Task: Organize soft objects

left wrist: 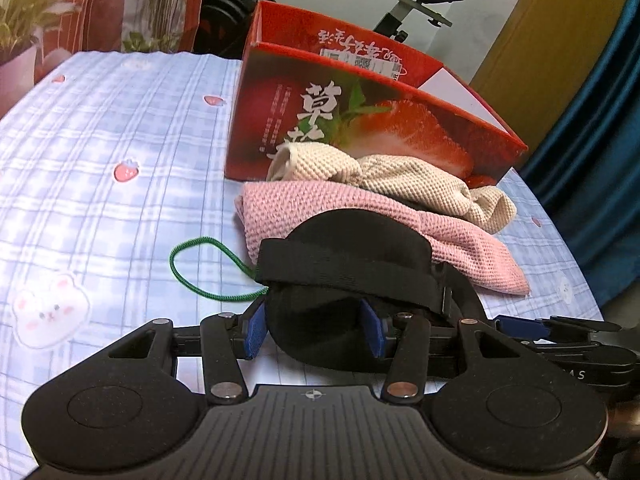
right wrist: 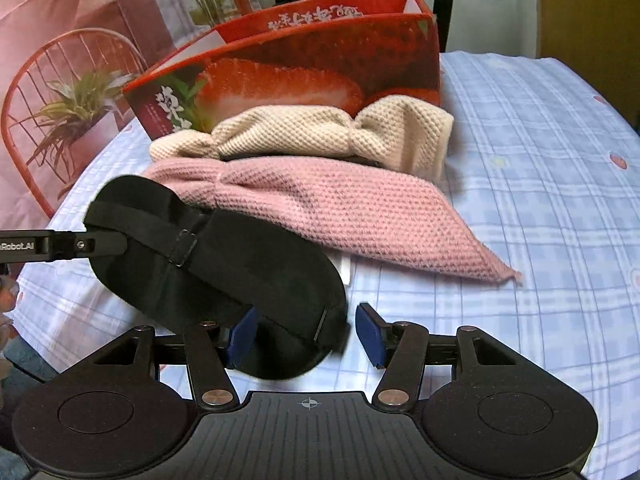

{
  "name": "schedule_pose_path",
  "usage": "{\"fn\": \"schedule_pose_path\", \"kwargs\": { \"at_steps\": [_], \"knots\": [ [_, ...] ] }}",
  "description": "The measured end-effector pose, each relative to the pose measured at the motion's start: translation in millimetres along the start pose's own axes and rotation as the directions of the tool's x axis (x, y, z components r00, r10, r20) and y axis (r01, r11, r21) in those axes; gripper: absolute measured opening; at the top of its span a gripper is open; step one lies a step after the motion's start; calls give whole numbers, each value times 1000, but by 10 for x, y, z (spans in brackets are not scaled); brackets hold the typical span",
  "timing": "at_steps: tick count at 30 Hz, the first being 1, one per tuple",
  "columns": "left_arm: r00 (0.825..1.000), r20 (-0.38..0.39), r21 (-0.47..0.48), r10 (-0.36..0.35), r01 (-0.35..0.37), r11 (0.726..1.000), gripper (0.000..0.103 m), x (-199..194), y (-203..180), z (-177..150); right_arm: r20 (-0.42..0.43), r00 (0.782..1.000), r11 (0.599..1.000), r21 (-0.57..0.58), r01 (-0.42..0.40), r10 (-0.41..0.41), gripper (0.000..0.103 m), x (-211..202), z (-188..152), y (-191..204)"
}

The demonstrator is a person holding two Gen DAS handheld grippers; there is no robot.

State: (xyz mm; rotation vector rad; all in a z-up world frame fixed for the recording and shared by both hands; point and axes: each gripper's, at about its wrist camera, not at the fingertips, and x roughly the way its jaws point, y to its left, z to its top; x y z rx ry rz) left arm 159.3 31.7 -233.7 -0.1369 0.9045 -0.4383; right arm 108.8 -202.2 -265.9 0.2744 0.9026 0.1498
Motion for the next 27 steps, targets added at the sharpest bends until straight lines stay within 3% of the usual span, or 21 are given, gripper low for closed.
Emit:
{"fn": "schedule_pose_path", "kwargs": {
  "at_steps": [2,4,5,7,10,15,27],
  "knots": [
    [1000,1,-7,-5,5,1000,52,9,3,-10,0,1000,1000,-3,6,-6,51,-2,11,-3],
    [1000,5,-10,-5,5,1000,51,11,5,-15,-6,1000,1000,-2,8,-8,28,-1,16,-6],
    [1000,10,-12,-4,4,1000,48,1,7,-19,-4,1000,1000,-4,15,-15,25,2,22,1],
    [1000,22,-18,5,-5,1000,33,-24,18,-26,17,1000,1000,-7,20,-20,8,-37,36,1],
    [999,40,-33,9,-8,999,21,-84,37,-17,78,997,999,-15,29,-27,6,-149,101,5],
    [997,81,-22,-2,4,1000,15,-203,-27,6,193,981,998,-51,37,-26,5,-344,227,30],
    [980,199,30,-25,20,999,11,-471,-239,158,385,923,989,-133,61,-6,5,-716,603,133]
  ]
}}
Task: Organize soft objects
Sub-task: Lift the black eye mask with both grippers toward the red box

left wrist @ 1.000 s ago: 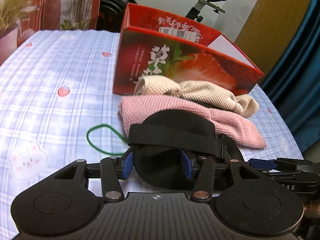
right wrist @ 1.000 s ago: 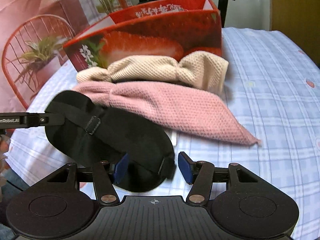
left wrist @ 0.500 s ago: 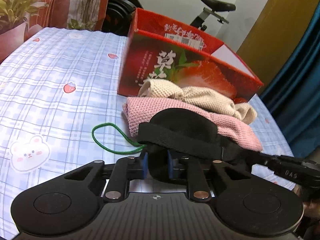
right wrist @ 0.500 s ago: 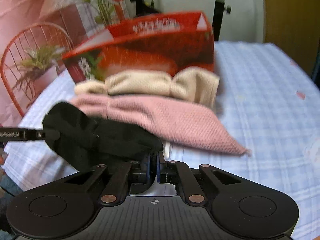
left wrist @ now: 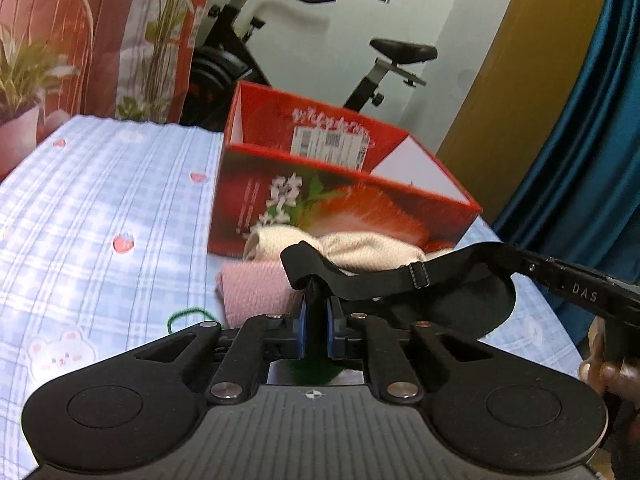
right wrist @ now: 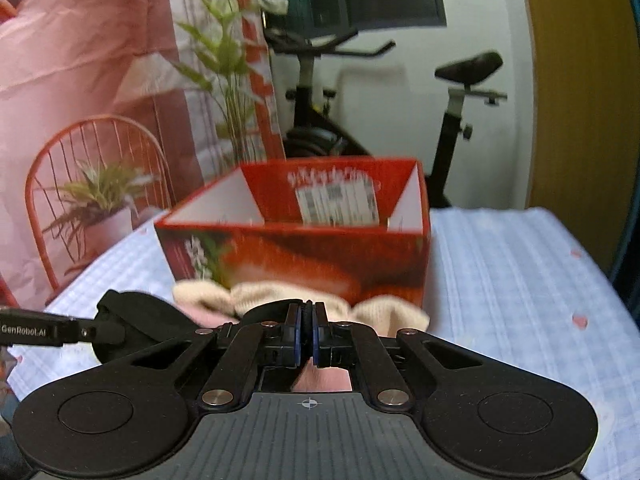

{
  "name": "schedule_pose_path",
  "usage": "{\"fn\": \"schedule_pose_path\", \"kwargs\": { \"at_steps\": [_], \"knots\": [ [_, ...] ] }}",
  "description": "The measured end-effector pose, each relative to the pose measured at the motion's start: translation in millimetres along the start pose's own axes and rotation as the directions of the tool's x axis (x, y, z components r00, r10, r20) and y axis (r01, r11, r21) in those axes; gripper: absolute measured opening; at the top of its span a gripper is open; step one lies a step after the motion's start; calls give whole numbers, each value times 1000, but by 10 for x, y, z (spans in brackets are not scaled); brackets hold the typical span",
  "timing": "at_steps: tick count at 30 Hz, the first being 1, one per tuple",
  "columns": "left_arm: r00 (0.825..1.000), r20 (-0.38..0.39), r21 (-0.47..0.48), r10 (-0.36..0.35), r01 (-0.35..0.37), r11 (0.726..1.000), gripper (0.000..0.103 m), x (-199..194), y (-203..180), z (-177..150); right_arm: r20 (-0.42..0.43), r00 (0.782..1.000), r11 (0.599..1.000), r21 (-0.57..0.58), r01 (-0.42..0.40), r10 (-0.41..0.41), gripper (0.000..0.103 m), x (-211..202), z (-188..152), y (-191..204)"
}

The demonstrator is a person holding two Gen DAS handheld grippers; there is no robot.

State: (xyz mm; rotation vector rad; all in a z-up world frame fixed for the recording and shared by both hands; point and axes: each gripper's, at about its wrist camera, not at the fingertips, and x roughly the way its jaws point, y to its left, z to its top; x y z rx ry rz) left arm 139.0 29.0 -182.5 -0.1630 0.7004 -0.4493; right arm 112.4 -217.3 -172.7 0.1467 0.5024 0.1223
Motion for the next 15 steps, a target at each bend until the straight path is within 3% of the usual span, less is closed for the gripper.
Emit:
{"fn": "schedule_pose_path", "kwargs": {
  "at_steps": [7,12,15],
  "knots": [
    [995,98,46,21,-25,999,11,-24,-145,206,86,996,999,-35,32,-29,5,-22,252,-61],
    [997,54,79,52,-56,995,11,351,-256,148,78,996,994,-98,53,-45,5,233,216,-96],
    [996,3,94,86,-86,992,11,518,-246,24,17,999,990,-140,34,-32,5,471,76,-117]
  ]
}}
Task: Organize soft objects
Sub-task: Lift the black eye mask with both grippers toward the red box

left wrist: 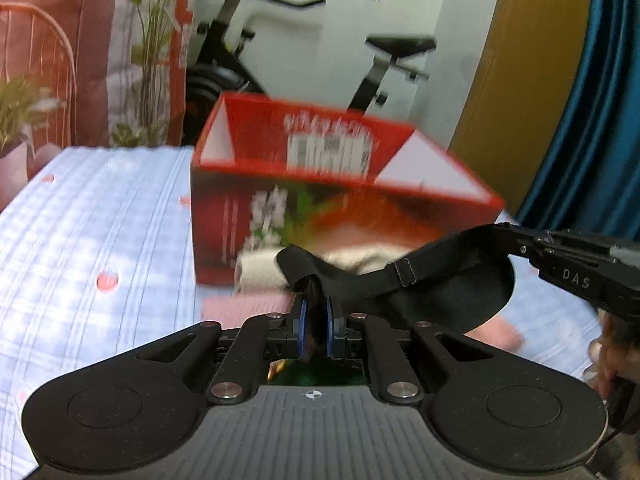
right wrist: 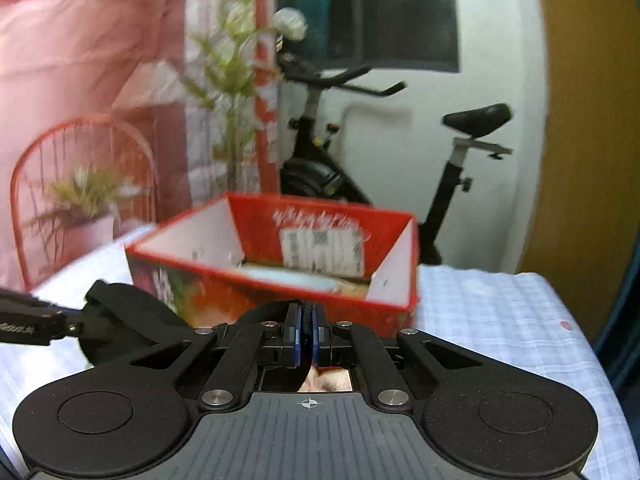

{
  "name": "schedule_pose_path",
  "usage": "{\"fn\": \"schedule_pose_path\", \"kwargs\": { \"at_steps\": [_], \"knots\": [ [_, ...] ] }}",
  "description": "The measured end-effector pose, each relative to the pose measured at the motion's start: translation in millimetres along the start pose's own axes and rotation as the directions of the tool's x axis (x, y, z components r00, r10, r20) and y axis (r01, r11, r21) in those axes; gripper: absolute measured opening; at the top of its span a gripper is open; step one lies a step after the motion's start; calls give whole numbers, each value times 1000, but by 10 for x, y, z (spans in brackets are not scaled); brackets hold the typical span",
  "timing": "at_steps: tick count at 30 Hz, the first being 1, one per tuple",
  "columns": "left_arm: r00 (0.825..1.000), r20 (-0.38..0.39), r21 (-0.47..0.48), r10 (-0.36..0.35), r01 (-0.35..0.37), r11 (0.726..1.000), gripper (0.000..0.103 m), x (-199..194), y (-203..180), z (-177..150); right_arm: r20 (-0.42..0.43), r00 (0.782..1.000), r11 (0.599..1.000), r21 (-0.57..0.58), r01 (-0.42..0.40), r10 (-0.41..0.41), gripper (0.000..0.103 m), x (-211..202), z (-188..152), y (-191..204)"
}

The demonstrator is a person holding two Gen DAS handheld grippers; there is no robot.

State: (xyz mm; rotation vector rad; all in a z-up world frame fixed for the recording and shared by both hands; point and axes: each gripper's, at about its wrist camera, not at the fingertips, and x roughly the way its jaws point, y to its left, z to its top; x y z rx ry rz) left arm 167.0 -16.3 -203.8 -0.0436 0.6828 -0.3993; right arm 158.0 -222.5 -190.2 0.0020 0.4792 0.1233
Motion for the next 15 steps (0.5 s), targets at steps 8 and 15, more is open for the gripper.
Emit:
{"fn": "schedule_pose_path", "kwargs": {
  "at_steps": [8,15],
  "knots": [
    [999,-35,-96,-5,1,995,11,-11,227,-88,-73,997,980,197,-25,40,27,159,-350,-203],
    [999,-43,-107,-3,-2,994,11,27,211,-106,-87,988,914,397,-84,128,48,200,-595,-408]
  ]
}}
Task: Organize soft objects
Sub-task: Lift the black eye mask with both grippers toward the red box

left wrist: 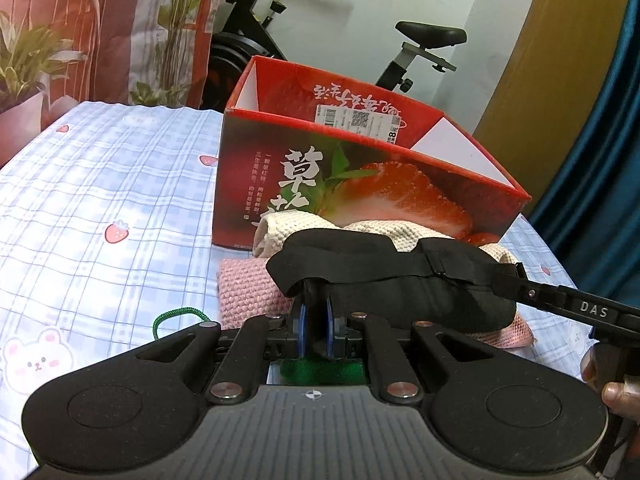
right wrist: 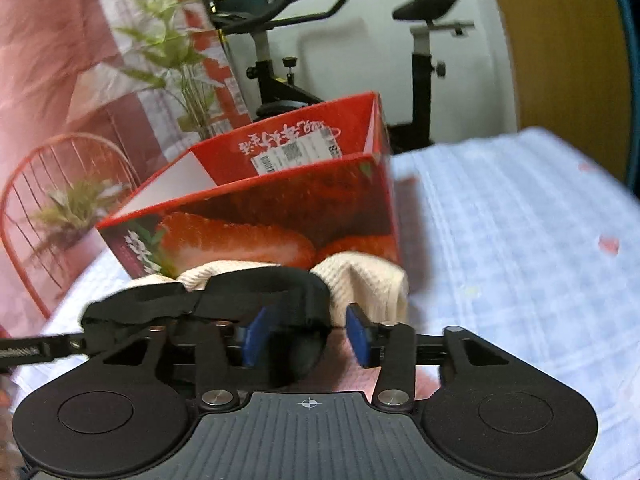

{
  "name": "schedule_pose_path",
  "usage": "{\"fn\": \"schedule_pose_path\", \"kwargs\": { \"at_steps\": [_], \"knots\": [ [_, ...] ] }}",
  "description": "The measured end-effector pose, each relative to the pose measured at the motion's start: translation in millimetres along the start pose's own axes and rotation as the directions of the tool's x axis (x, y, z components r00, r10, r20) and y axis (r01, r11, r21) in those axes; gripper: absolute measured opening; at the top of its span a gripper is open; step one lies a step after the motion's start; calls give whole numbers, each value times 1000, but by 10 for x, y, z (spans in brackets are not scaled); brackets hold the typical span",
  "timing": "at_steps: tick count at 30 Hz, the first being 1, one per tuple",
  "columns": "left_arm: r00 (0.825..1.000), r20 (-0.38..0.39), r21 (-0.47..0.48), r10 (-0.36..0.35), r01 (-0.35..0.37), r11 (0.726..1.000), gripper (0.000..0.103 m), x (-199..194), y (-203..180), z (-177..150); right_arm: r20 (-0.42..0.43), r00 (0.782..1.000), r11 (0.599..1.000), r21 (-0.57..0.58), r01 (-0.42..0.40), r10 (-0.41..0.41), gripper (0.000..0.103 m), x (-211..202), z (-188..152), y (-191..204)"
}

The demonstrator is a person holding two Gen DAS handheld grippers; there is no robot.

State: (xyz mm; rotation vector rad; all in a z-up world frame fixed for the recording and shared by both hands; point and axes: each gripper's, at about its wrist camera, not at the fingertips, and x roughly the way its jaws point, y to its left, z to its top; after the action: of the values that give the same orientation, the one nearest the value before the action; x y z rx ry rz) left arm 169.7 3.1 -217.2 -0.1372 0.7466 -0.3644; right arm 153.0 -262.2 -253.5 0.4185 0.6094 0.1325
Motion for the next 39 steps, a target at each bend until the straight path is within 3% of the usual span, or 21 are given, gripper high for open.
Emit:
{"fn": "schedule_pose_path", "kwargs": {
  "at_steps": [7,9,11,12,13,15,19,23,26,28,33,39],
  "knots": [
    [1000,-11,-14,-7,6,1000,12,10,19,3,28,995,978,178,-104,101,51,52,54,-178],
    [1000,-19,-25,-9,9,1000,12,13,25,12,41,992,969,214,-125,118,45,51,97,-193],
    [1000,-19,-52,-23,22,998,21,-3,60,24,31,996,974,210,-84,80,29,61,128,-173],
    [999,-16,-65,-32,31,997,33,-10,84,36,24,998,977,202,-64,61,15,68,143,-163],
    [999,-9,-77,-40,39,996,45,-25,104,41,18,999,979,197,-51,48,11,69,145,-169],
    [999,19,-101,-44,45,994,52,-69,147,64,23,998,977,202,-60,57,10,60,135,-194],
    [998,45,-134,-38,43,990,56,-99,200,146,22,999,984,171,-52,49,9,53,132,-165],
    [999,16,-195,-46,48,980,56,15,303,194,22,999,986,156,-52,50,9,48,145,-136],
    [998,-14,-211,-63,59,976,51,114,323,176,15,998,986,155,-60,59,9,60,153,-131],
    [998,-23,-190,-52,47,981,22,120,296,168,9,998,985,157,-69,68,9,63,150,-117],
    [1000,3,-113,-21,21,993,12,-21,189,195,28,996,990,105,-92,90,8,-20,210,-13],
    [996,84,-37,-6,9,999,11,-306,47,283,70,992,994,37,-106,103,7,-187,323,157]
  ]
}}
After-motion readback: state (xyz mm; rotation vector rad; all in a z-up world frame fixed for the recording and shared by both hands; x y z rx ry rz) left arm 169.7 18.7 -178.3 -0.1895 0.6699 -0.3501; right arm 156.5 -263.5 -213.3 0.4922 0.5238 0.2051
